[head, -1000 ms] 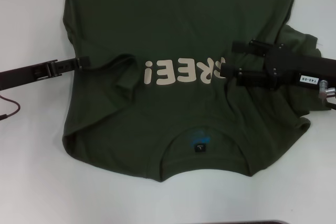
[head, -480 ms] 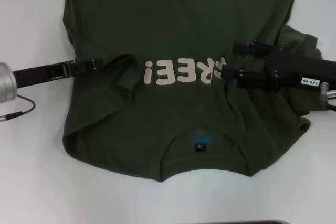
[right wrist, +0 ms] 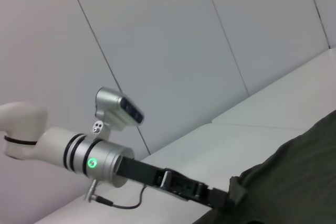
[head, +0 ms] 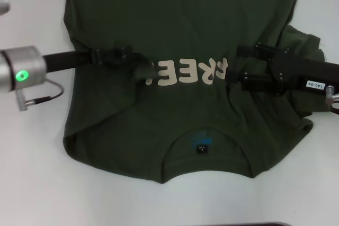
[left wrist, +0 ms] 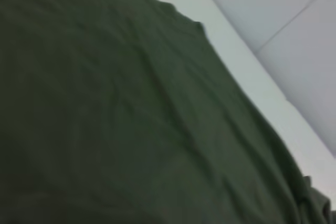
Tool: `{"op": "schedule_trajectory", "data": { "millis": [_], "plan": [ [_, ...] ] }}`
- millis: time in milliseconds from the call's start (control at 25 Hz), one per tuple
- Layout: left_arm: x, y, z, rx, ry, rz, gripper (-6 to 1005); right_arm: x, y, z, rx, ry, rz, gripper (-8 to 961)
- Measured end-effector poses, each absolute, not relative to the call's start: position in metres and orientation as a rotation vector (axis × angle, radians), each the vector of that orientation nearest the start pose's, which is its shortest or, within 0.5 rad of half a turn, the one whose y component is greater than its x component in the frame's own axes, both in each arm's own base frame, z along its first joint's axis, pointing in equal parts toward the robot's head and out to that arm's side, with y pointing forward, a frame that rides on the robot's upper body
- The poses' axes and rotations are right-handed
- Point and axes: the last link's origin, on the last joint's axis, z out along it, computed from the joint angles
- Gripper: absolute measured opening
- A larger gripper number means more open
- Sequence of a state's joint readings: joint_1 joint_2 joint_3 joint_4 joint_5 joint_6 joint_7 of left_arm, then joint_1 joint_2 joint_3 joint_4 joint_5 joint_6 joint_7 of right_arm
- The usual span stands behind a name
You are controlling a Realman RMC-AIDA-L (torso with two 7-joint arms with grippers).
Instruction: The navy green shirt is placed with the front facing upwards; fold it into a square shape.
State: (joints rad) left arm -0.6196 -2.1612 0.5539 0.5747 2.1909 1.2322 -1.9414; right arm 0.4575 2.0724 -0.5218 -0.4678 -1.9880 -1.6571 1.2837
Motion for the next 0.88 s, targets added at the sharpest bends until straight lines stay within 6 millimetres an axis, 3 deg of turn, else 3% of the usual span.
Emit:
{"op": "schedule_trajectory", "data": {
  "millis": [200,320,560,880],
  "plan": [
    [-0.249,0.370,-0.066,-2.375,-1.455,-0.657,797,0.288,0.289,-0.009,-2.610,0.805,0.965,940],
    [-0.240,0.374,-0.070,-2.387,-1.437,-0.697,797,0.288,0.288,-0.009,-2.610,0.807,0.966,940],
    [-0.230,0.366,-0.055,-2.393,-1.387,-0.942,796,0.289,0.287,-0.009,-2.608,0.809,0.965,940],
    [-0.248,0.348,-0.036,-2.340,-1.363,-1.054,796,0.290,0.288,-0.009,-2.604,0.811,0.960,941]
  ]
}}
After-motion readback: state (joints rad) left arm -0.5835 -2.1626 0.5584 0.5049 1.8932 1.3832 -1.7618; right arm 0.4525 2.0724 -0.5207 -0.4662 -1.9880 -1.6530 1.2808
